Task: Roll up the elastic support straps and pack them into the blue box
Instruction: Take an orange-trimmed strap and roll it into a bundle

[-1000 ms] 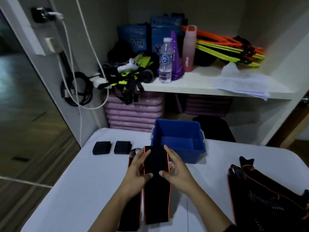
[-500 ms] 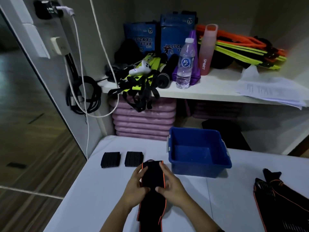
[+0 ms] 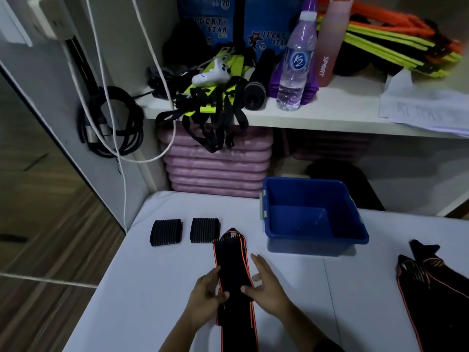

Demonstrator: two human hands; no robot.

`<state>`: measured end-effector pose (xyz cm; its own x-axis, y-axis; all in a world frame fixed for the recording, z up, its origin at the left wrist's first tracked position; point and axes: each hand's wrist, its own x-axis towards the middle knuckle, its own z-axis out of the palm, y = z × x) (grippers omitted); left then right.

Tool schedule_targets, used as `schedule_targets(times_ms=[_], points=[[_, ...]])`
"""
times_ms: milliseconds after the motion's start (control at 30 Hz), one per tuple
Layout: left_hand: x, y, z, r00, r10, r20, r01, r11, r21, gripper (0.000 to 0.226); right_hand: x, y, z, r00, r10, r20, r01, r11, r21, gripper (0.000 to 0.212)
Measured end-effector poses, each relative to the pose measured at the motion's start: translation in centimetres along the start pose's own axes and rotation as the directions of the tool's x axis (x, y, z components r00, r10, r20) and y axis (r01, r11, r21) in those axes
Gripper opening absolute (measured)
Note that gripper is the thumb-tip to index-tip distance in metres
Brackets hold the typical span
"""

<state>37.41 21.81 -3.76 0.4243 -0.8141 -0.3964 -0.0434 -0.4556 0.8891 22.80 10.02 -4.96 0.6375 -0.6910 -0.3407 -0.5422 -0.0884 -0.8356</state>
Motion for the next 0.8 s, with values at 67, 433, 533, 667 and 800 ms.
schedule_targets(times_ms=[67,433,533,667,800], points=[[-1.1,0.0,0.0,1.000,0.011,0.011,-0.011,1.000,-0.018,0.058,-0.9,0.0,-0.2,1.000,0.010,-0.005,-0.010,1.000,0.022,0.085],[-6.7,-2.7,1.7,0.970,0.153,-0.190,-0.088,0.946,0.311,0.043,-8.7,2.5,2.4,0.998,0.025,-0.060,-0.029,0.998,-0.063,0.057],[-6.9,-2.7,2.4,0.972,0.126,-0.196,-0.058,0.945,0.322,0.038,-8.4,2.8,3.6,0.996,0.040,-0.076,-0.043,0.999,-0.033,0.048],[-6.9,-2.7,3.1,0.972,0.115,-0.204,-0.037,0.936,0.351,0.033,-7.8,3.5,5.1,0.988,0.016,-0.153,-0.019,1.000,-0.017,0.037],[-7.4,-2.1,3.6,0.953,0.129,-0.273,-0.042,0.952,0.302,0.030,-8.1,3.8,5.6,0.969,0.021,-0.247,-0.010,0.999,0.044,0.031]])
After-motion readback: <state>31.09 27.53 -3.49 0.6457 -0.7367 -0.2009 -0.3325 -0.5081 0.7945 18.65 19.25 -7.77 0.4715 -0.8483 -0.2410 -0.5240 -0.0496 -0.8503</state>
